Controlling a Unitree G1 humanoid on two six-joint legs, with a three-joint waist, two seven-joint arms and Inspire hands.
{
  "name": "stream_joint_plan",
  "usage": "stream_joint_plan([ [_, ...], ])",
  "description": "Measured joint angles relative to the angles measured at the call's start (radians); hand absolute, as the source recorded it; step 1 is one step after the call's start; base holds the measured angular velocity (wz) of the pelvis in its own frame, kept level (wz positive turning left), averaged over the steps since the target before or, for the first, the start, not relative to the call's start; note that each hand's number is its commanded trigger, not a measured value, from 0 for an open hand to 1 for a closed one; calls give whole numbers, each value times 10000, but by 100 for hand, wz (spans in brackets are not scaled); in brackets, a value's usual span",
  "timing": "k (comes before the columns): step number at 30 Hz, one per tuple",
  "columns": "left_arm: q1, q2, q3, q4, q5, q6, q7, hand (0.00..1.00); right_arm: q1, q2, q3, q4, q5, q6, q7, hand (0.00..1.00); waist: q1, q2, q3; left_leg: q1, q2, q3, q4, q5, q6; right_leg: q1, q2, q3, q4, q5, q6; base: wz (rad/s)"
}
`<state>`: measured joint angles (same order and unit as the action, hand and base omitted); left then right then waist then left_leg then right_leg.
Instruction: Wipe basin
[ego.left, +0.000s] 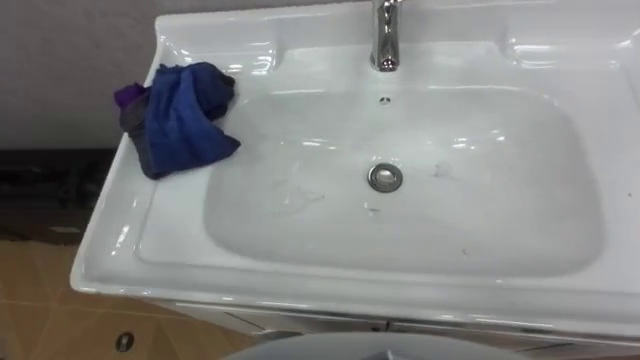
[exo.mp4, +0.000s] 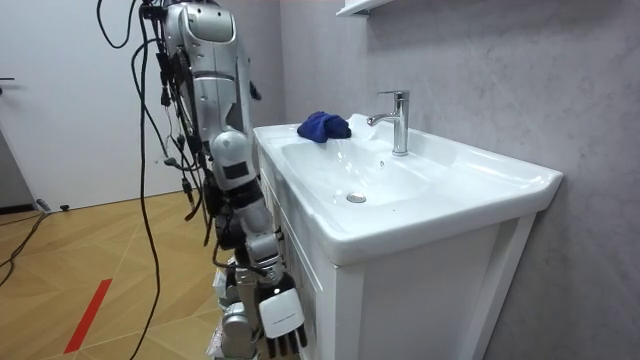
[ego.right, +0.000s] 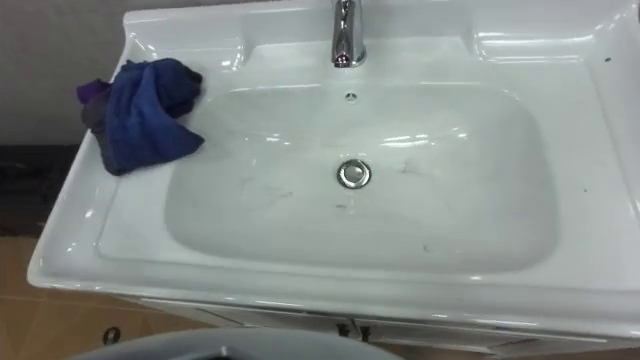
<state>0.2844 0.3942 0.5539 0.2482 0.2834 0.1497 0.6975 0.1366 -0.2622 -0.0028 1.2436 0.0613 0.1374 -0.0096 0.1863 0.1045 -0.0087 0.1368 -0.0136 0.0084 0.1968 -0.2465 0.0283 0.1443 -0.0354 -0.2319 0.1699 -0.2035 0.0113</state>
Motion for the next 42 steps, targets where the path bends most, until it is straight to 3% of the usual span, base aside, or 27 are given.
stream_joint_plan([
  [4, 799, -716, -114, 1104, -689, -88, 93, 0, -79, 5, 107, 14, 296, -138, 114, 0, -32, -148, 0, -55, -37, -173, 15, 0, 1, 26, -34, -188, -11, -64, -10, 13],
  [8, 1410, -1453, -649, 3551, -1203, -283, 39, 0, 17, 35, 148, 37, 375, -135, 275, 0, -104, -393, -8, -26, -45, -197, 4, 0, 0, 67, -45, -278, 9, -112, -15, 8],
  [11, 1563, -1712, -1151, 5209, -2401, -294, -142, 0, 45, 30, 192, 218, 570, -65, 416, 0, -180, -625, 39, -11, -66, -271, 0, -1, 0, 183, -62, -346, -19, -149, -4, 9],
  [16, 1538, -1900, -1947, 7133, -2916, -289, -815, 0, 70, 17, 187, 532, 453, -56, 431, 0, -197, -702, 51, 236, -88, -354, -103, -5, 7, 428, -80, -389, -26, -159, 17, 3],
  [19, 1467, -1905, -2289, 7500, -2904, -299, -1228, 0, 61, 15, 181, 553, 557, -83, 428, 0, -282, -626, 98, 300, -88, -375, -179, -7, 10, 502, -81, -379, 10, -163, 25, 0],
  [23, 1376, -1970, -2621, 7837, -2878, -394, -1923, 0, -51, 18, 175, 777, 494, -247, 459, 0, -706, -365, 108, 297, -93, -371, -156, -3, 12, 503, -92, -408, 35, -166, 21, 2],
  [27, 1372, -2101, -2623, 7816, -2768, -399, -2477, 0, -15, 20, 169, 845, 445, -265, 582, 0, -995, -380, 102, 295, -101, -352, -157, -1, 13, 487, -145, -406, 36, -215, 24, 0],
  [30, 1307, -2340, -2980, 7491, -2274, -421, -3004, 0, -27, 42, 196, 833, 568, -307, 738, 0, -1097, -571, 84, 288, -120, -260, -111, 7, 24, 452, -149, -336, 32, -236, 53, -4],
  [36, 676, -2340, -3817, 7491, -1659, -466, -3860, 0, -270, 201, 224, 738, 556, -506, 771, 0, -1113, -946, 120, 288, -149, -57, -82, 6, 24, 447, -163, -177, 1, -259, 96, -6],
  [42, 393, -2512, -3975, 7524, -1315, -458, -4373, 0, -214, 302, 221, 697, 530, -595, 666, 0, -1116, -1032, 115, 285, -146, 139, -90, 5, 23, 454, -171, -149, 16, -245, 117, -5],
])
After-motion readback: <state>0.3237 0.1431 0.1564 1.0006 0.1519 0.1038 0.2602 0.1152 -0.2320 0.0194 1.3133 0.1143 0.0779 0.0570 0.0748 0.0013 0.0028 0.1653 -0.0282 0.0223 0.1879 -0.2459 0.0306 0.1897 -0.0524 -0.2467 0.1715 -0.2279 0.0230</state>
